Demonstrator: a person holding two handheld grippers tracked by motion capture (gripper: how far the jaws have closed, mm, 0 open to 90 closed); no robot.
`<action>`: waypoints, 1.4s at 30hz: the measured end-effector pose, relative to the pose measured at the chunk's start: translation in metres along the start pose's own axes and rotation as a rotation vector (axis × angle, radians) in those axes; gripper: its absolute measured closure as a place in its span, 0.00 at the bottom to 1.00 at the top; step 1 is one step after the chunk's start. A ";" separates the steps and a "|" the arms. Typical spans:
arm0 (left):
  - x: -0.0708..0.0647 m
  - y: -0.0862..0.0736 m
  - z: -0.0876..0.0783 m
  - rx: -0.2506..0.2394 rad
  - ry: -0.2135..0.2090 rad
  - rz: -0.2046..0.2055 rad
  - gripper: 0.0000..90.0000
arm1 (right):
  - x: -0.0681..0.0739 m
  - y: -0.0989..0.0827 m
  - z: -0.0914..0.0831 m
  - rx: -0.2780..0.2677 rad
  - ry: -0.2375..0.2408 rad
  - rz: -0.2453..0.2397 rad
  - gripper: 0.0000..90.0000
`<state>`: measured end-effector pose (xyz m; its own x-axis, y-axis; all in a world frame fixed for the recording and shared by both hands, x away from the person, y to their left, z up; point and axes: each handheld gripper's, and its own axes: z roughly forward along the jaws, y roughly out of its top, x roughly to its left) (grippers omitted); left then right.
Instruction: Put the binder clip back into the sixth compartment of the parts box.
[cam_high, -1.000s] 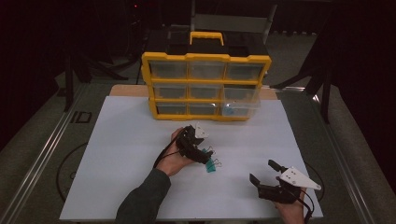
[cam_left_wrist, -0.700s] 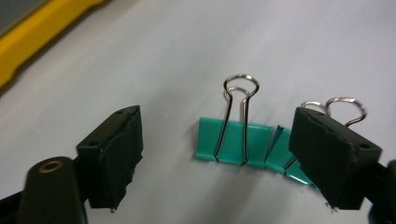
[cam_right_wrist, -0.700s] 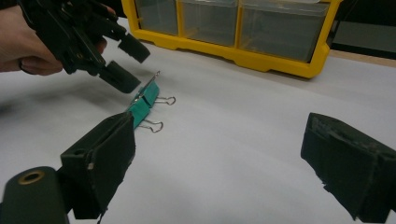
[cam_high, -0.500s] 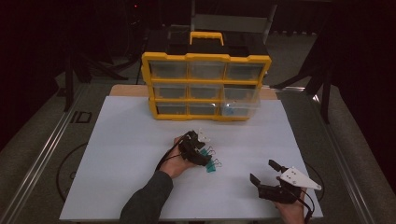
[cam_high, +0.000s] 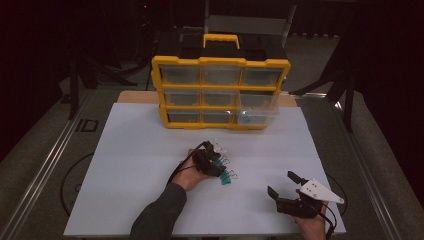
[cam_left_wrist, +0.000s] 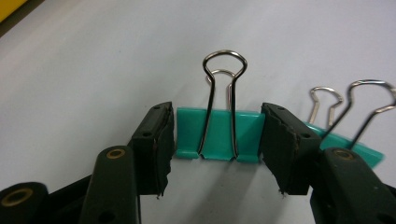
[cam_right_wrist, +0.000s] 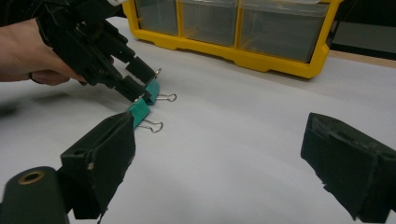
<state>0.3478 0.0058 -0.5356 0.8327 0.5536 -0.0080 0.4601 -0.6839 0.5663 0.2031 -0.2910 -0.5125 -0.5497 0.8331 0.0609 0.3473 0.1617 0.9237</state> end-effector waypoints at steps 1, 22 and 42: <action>0.000 0.000 0.001 0.002 0.000 -0.003 0.53 | 0.000 0.000 0.000 0.000 -0.001 0.000 0.11; 0.006 0.006 -0.023 -0.036 0.010 -0.014 0.55 | 0.000 0.000 0.000 0.001 0.004 0.002 0.11; 0.018 0.027 -0.077 -0.075 0.029 0.003 0.55 | 0.001 -0.001 0.001 0.003 0.005 0.002 0.11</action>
<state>0.3516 0.0343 -0.4570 0.8244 0.5657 0.0174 0.4319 -0.6487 0.6266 0.2037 -0.2899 -0.5135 -0.5526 0.8310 0.0640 0.3501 0.1617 0.9227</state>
